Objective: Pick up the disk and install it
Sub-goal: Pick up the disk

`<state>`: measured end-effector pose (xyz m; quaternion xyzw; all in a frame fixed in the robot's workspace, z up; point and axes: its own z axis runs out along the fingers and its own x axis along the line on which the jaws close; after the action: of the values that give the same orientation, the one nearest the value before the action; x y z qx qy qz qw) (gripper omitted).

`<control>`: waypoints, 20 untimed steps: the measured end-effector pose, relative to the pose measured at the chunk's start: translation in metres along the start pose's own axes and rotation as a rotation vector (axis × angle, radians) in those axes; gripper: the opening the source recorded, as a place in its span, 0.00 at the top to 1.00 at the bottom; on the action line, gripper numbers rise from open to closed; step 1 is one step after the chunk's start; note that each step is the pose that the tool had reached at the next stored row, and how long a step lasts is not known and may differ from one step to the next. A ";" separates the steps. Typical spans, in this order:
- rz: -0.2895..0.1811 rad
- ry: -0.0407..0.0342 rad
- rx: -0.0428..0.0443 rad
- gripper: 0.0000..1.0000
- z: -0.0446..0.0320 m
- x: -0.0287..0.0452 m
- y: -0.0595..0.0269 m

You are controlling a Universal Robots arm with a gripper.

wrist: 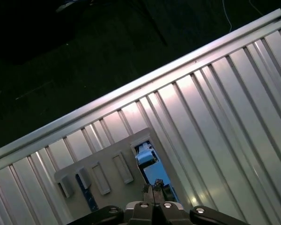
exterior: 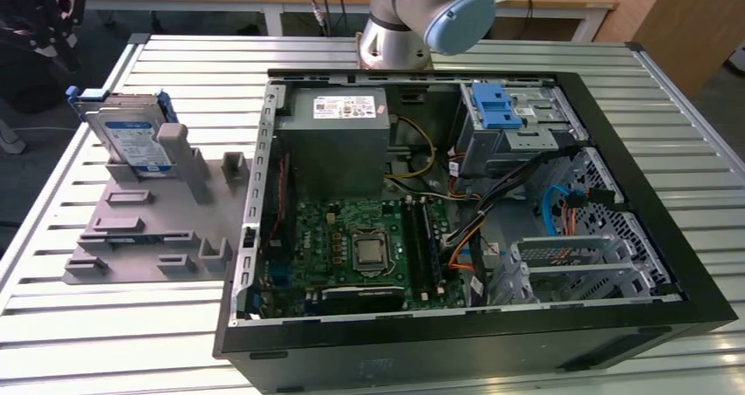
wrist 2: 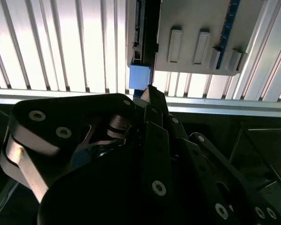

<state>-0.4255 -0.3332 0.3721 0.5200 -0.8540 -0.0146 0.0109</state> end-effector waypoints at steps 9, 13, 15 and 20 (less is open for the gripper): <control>-0.080 0.0021 0.0016 0.89 0.0000 0.0000 0.0000; -0.118 0.0034 0.0020 0.89 0.0000 0.0000 0.0000; -0.139 0.0041 0.0022 0.89 0.0000 0.0000 0.0000; -0.190 0.0059 0.0024 0.89 0.0000 0.0000 0.0000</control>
<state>-0.4255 -0.3332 0.3721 0.5988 -0.8007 -0.0130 0.0114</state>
